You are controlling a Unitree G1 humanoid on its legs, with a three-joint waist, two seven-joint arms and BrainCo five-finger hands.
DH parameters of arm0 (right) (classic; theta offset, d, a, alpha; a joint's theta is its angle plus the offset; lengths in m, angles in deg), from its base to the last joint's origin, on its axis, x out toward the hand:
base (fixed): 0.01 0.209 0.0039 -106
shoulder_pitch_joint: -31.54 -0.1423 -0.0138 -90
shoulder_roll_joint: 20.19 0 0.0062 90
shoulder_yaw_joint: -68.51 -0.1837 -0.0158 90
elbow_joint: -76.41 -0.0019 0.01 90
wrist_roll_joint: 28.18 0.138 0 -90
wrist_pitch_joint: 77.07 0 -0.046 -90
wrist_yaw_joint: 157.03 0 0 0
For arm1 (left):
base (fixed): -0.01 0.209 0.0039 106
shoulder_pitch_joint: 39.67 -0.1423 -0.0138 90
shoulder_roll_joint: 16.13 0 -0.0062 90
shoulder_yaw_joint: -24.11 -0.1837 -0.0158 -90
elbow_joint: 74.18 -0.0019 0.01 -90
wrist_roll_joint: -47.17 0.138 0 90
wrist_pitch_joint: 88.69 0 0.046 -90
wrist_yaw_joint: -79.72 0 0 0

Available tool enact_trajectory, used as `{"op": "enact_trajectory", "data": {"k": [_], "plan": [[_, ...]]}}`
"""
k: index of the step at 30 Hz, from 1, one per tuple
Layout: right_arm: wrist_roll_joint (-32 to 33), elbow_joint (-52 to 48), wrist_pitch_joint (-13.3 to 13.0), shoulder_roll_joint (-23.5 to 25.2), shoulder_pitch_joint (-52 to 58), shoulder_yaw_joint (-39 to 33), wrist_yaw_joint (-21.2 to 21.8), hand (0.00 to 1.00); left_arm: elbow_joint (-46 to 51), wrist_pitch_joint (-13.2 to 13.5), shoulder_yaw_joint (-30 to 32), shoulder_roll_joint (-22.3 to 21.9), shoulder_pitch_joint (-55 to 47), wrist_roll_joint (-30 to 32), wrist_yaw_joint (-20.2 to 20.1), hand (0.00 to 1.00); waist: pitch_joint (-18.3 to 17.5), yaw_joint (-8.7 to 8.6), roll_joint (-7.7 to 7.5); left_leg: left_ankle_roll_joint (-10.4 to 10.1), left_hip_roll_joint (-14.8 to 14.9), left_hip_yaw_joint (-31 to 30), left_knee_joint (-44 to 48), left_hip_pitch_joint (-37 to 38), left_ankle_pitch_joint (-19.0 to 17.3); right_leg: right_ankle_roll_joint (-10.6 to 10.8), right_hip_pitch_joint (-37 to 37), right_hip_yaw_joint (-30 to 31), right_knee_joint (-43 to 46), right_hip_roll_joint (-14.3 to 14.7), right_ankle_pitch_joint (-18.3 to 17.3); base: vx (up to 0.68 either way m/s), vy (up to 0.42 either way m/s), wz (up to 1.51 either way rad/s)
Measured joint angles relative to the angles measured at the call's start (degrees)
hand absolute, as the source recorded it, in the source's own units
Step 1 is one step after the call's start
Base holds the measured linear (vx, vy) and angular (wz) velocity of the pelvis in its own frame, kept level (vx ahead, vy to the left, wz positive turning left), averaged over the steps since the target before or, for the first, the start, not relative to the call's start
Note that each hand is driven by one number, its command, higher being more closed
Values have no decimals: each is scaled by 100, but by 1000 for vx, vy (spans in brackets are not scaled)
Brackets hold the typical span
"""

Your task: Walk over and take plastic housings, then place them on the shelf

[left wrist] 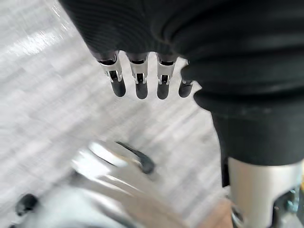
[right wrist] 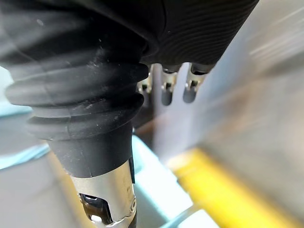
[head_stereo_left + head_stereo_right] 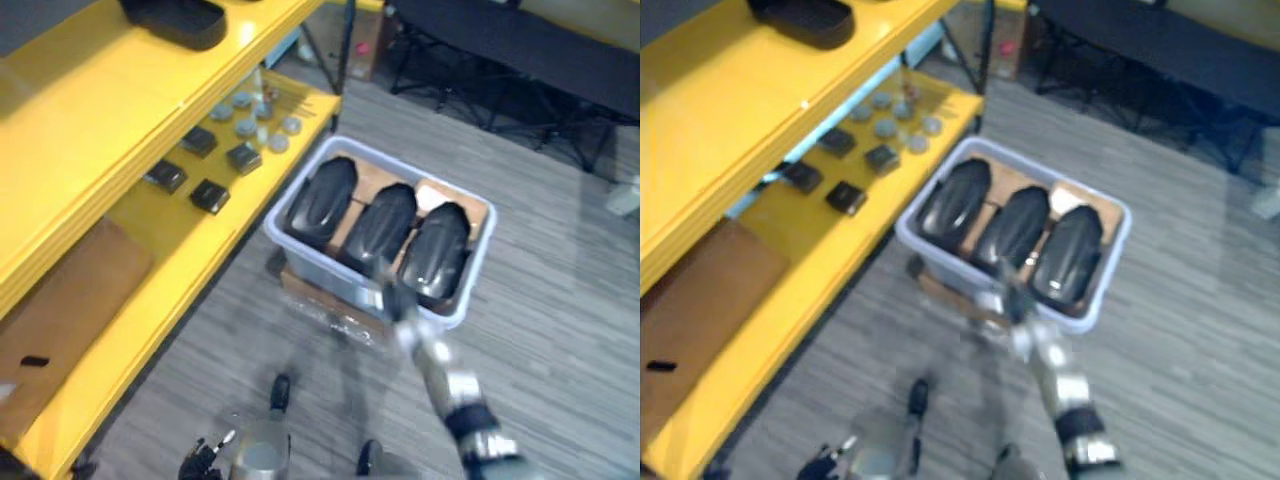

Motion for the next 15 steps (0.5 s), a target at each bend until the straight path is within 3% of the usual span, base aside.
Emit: {"op": "enact_trajectory", "data": {"k": [1, 3, 9, 11, 15], "plan": [[191, 23, -90, -242, -784, -116, -23, 0, 24, 0, -97, -19, -70, 9, -76, 0, 58, 110, 97, 9, -14, -43, 124, -62, -52, -8, 4, 3, 16, -7, 5, -36, 14, 19], [239, -141, -135, -502, -1252, -221, -127, 0, 128, -4, -194, -25, -291, -3, -179, 0, 60, 151, 128, 18, -29, -98, 175, -61, -97, -22, 25, 20, 102, -7, 7, -8, 21, 19], [171, -265, -16, -698, 69, -374, -548, 0, 232, 33, -212, -8, -331, 41, -230, 0, 47, 69, 103, 18, -4, -62, 213, -28, -125, -37, 21, 128, 198, -1, 0, -10, 0, -6], [-133, -197, 34, -695, 587, -546, -921, 0, 224, 68, -212, -8, -352, 158, -217, 0, 47, 48, 103, 11, 17, 1, 208, 3, -119, -35, 19, 192, 199, 5, 0, -48, -1, -20], [-490, 302, 6, -957, 657, -1248, -2267, 0, 193, 234, -222, 1, -414, -6, -214, 0, 55, -82, 174, -32, 85, 85, 75, 37, -48, -26, -54, 315, 174, 49, -9, -104, 8, -12]]}}
